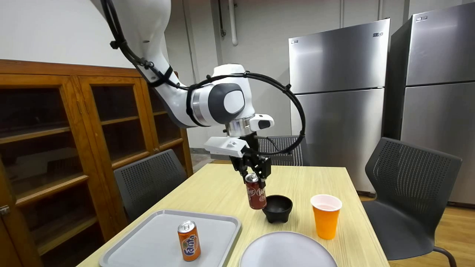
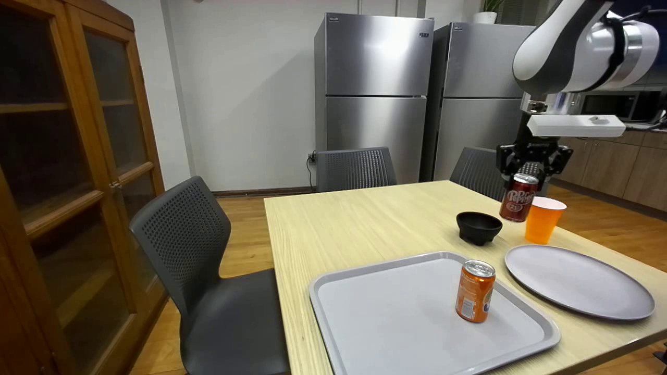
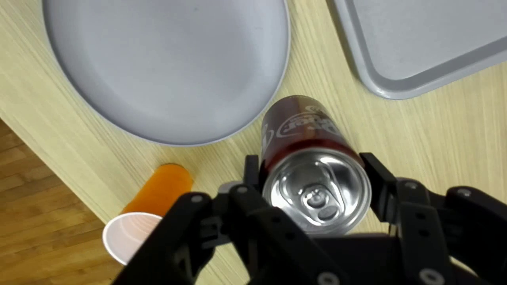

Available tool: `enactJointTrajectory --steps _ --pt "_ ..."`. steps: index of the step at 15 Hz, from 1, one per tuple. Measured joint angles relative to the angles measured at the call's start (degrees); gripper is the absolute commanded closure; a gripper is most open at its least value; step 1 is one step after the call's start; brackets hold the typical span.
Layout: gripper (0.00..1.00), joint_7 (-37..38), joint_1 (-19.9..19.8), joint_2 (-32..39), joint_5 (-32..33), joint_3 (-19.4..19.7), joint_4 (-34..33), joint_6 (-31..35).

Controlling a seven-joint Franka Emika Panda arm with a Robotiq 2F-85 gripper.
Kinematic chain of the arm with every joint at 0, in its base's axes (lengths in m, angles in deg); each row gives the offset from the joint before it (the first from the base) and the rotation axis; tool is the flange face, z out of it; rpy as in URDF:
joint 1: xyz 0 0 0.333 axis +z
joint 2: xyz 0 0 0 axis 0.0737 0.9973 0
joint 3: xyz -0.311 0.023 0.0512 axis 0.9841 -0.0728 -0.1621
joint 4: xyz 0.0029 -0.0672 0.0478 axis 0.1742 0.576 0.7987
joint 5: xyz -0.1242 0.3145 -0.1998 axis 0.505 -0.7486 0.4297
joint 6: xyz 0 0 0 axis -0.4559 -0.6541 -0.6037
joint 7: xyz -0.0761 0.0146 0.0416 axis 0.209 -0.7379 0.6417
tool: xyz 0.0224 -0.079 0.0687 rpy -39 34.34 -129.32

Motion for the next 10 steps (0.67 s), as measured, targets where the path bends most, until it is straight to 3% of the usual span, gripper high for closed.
enactJointTrajectory --steps 10 --pt "0.62 0.0 -3.7 4.9 0.0 5.1 -1.4 -0.2"
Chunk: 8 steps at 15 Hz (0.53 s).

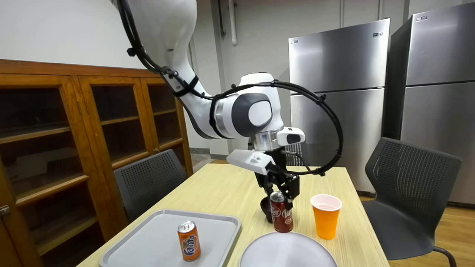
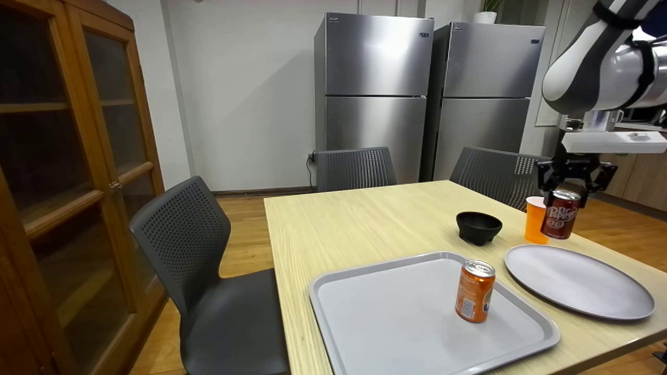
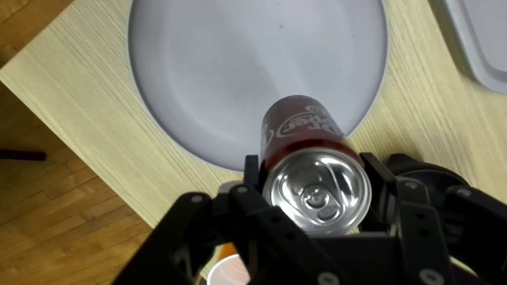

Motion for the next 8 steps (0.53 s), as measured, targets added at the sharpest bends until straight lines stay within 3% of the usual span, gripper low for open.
enactJointTrajectory --steps 8 --pt "0.62 1.8 -0.7 8.4 0.0 2.6 -5.5 0.0"
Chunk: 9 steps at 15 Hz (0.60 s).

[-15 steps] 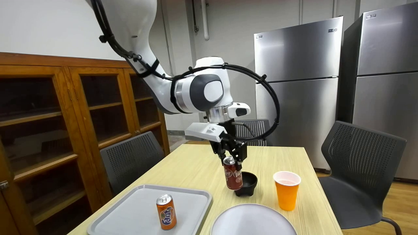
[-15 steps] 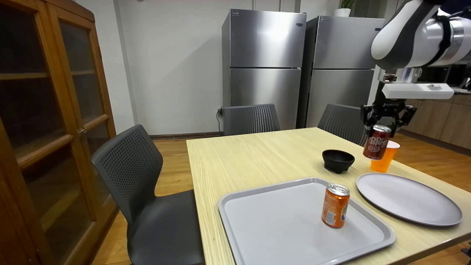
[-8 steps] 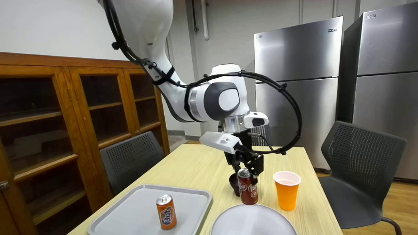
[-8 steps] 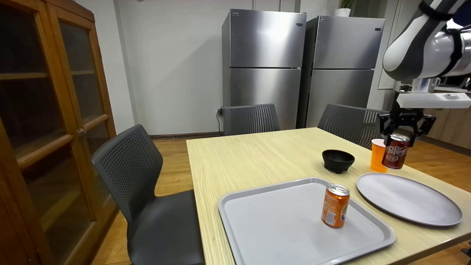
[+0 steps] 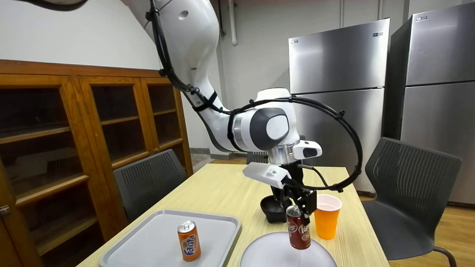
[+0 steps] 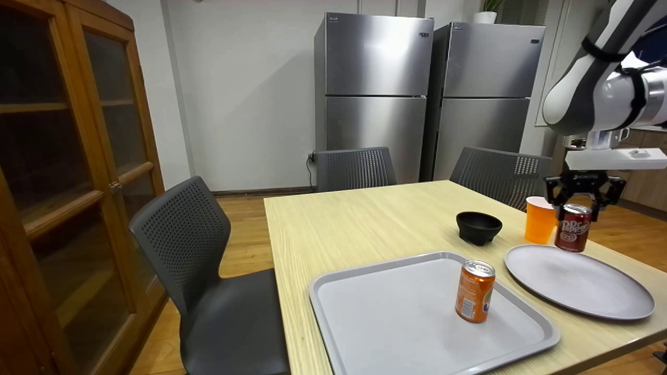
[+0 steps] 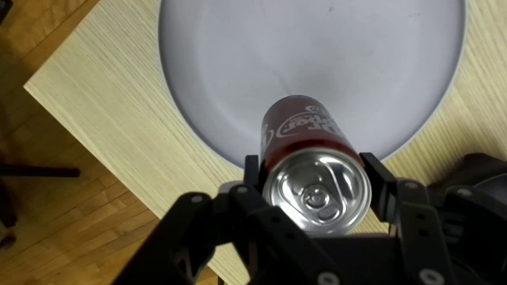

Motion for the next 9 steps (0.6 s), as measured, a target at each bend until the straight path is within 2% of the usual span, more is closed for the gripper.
enactJointTrajectory --steps 9 --pt "0.62 3.3 0.0 8.5 0.0 0.8 -6.2 0.0"
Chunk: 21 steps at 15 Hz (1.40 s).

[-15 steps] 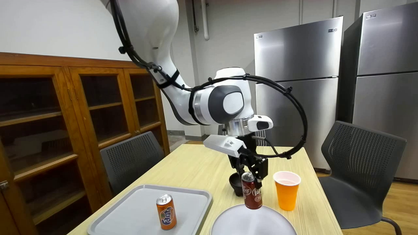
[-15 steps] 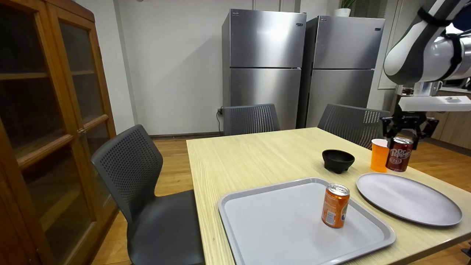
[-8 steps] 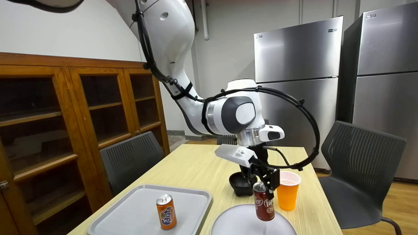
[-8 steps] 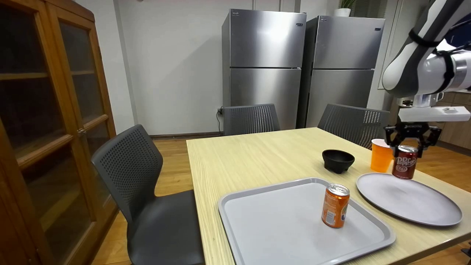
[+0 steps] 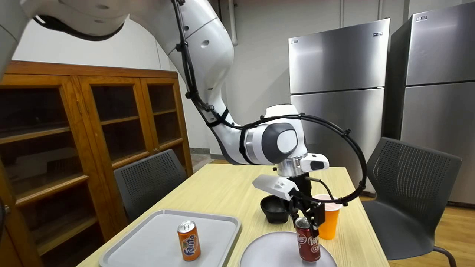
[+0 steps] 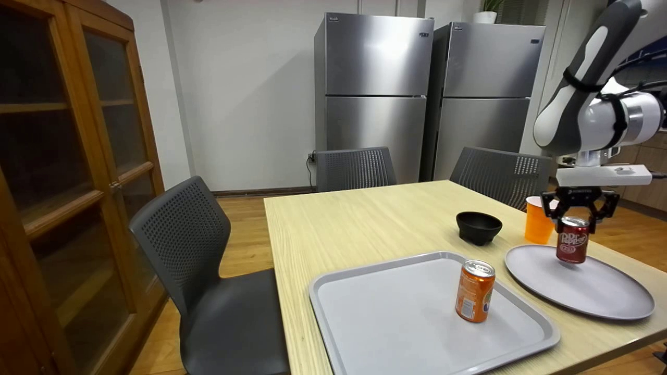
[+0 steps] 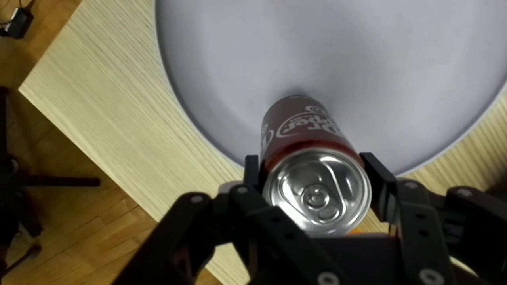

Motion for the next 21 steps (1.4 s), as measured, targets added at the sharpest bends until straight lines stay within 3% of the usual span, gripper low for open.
enactJointTrajectory --steps 14,15,18,21 --pt "0.62 2.1 0.0 3.7 0.0 0.1 -4.0 -1.2" --pt "0.13 2.3 0.0 3.7 0.0 0.1 -4.0 -1.3" --pt "0.01 2.6 0.0 3.7 0.0 0.2 -4.1 -1.5" --pt "0.00 2.6 0.0 3.4 0.0 0.4 -4.3 -1.5"
